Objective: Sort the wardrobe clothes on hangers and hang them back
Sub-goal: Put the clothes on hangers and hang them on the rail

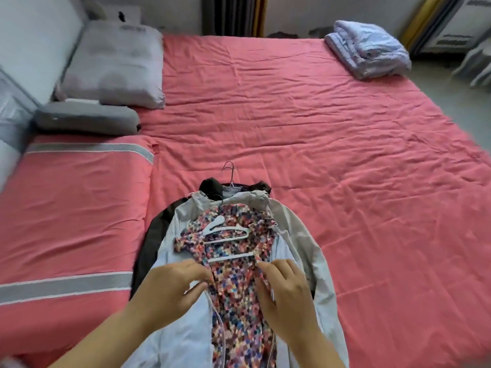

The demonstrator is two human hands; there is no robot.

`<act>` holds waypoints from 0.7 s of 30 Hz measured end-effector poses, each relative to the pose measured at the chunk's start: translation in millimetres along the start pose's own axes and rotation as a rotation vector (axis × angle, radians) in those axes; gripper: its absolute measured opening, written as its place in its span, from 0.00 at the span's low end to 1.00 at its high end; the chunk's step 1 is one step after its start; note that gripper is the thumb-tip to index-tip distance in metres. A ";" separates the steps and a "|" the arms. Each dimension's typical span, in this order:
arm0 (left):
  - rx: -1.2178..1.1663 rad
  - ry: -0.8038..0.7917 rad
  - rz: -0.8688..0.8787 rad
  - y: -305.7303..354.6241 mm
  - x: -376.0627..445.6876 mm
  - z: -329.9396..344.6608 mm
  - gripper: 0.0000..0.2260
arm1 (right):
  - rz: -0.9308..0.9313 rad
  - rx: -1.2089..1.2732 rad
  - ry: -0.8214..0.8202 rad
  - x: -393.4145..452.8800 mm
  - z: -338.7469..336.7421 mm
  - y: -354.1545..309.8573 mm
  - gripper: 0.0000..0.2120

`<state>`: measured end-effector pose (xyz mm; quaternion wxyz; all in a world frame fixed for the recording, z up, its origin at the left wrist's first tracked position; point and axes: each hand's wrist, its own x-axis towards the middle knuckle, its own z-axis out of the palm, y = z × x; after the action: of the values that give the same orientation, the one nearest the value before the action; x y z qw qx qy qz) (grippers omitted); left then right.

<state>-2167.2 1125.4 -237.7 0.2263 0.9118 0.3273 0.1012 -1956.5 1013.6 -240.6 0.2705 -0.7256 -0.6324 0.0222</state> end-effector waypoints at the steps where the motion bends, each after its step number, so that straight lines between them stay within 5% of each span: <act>1: 0.007 0.007 -0.043 -6.4 10.2 8.9 0.04 | -0.012 0.015 -0.018 12.6 18.6 18.2 0.09; 15: 0.049 -0.102 -0.368 -84.7 82.6 116.7 0.09 | -0.127 -0.191 -0.246 99.8 227.1 193.0 0.12; 18: 0.056 -0.108 -0.384 -90.6 87.4 121.3 0.07 | -0.125 -0.247 -0.315 104.0 249.6 204.3 0.25; 21: 0.055 -0.143 -0.408 -93.5 90.7 116.5 0.07 | -0.129 -0.248 -0.293 104.5 261.1 209.2 0.25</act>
<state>-2110.5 1207.2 -381.4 0.2399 0.8372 0.4910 -0.0204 -1844.0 1194.6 -518.8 0.0849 -0.7002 -0.7082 0.0323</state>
